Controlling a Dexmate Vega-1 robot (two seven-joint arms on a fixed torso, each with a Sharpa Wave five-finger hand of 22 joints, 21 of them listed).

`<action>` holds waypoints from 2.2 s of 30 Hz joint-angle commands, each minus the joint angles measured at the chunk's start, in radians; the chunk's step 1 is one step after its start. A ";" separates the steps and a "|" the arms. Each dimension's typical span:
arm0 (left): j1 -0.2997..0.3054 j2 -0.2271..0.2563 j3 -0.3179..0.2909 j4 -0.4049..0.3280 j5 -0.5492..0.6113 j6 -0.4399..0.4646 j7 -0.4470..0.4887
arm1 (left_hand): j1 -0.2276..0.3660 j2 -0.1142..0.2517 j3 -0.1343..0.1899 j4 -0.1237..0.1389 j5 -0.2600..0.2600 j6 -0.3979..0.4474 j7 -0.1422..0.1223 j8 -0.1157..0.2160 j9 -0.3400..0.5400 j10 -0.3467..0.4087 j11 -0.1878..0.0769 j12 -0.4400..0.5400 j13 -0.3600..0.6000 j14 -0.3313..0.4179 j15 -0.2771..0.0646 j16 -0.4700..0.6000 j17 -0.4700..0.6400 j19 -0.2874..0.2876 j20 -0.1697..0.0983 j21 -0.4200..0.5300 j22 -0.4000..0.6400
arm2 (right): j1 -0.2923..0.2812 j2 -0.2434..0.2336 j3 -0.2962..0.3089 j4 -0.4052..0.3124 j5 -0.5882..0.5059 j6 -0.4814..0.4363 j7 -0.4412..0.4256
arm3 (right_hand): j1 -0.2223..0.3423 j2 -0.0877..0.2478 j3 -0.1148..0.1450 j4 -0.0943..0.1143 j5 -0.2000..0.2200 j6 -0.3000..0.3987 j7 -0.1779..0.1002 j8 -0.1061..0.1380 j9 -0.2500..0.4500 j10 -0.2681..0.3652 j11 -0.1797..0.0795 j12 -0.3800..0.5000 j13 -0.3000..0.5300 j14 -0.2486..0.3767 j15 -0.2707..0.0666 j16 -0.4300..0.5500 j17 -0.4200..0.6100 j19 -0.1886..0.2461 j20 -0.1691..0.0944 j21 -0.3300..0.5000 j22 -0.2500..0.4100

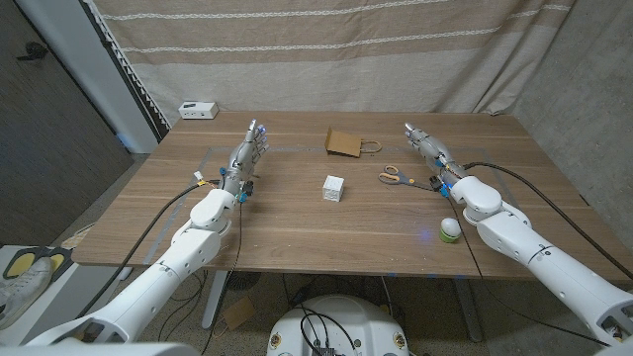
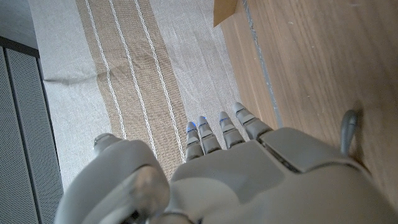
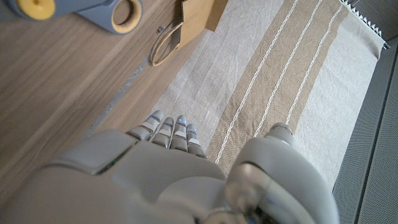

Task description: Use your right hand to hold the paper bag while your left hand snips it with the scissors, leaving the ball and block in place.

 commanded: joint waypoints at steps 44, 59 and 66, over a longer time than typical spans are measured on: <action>-0.014 -0.007 -0.003 0.047 -0.021 -0.014 -0.035 | -0.013 -0.006 -0.017 0.012 -0.005 0.022 -0.003 0.001 -0.001 0.002 0.004 0.004 0.000 -0.002 -0.142 0.003 0.003 0.010 -0.078 -0.004 0.004 | -0.037 -0.080 -0.021 -0.118 -0.194 -0.115 -0.120 | 0.140 0.008 0.034 -0.073 0.053 0.094 -0.032 0.032 0.008 0.084 -0.029 0.044 0.015 0.051 -0.042 0.014 0.003 0.045 -0.012 -0.011 0.002; -0.004 -0.005 -0.010 0.040 -0.020 -0.019 -0.023 | -0.017 -0.008 -0.018 0.014 -0.005 0.025 0.000 0.001 -0.001 -0.002 0.004 0.003 0.000 -0.004 -0.140 0.003 0.003 0.009 -0.078 -0.005 0.004 | -0.028 -0.102 -0.031 -0.126 -0.249 -0.128 -0.128 | 0.149 0.003 0.033 -0.077 0.061 0.100 -0.037 0.029 0.009 0.094 -0.034 0.048 0.016 0.065 -0.055 0.015 0.003 0.059 -0.018 -0.011 0.002; -0.007 -0.001 -0.007 0.040 -0.011 -0.020 -0.023 | -0.018 -0.008 -0.019 0.015 -0.005 0.027 0.001 0.001 -0.001 -0.001 0.006 0.003 0.000 -0.004 -0.140 0.003 0.003 0.008 -0.079 -0.006 0.004 | -0.031 -0.117 -0.030 -0.141 -0.266 -0.143 -0.128 | 0.154 0.003 0.033 -0.078 0.064 0.093 -0.035 0.024 0.009 0.093 -0.037 0.047 0.016 0.066 -0.056 0.014 0.004 0.060 -0.018 -0.011 0.002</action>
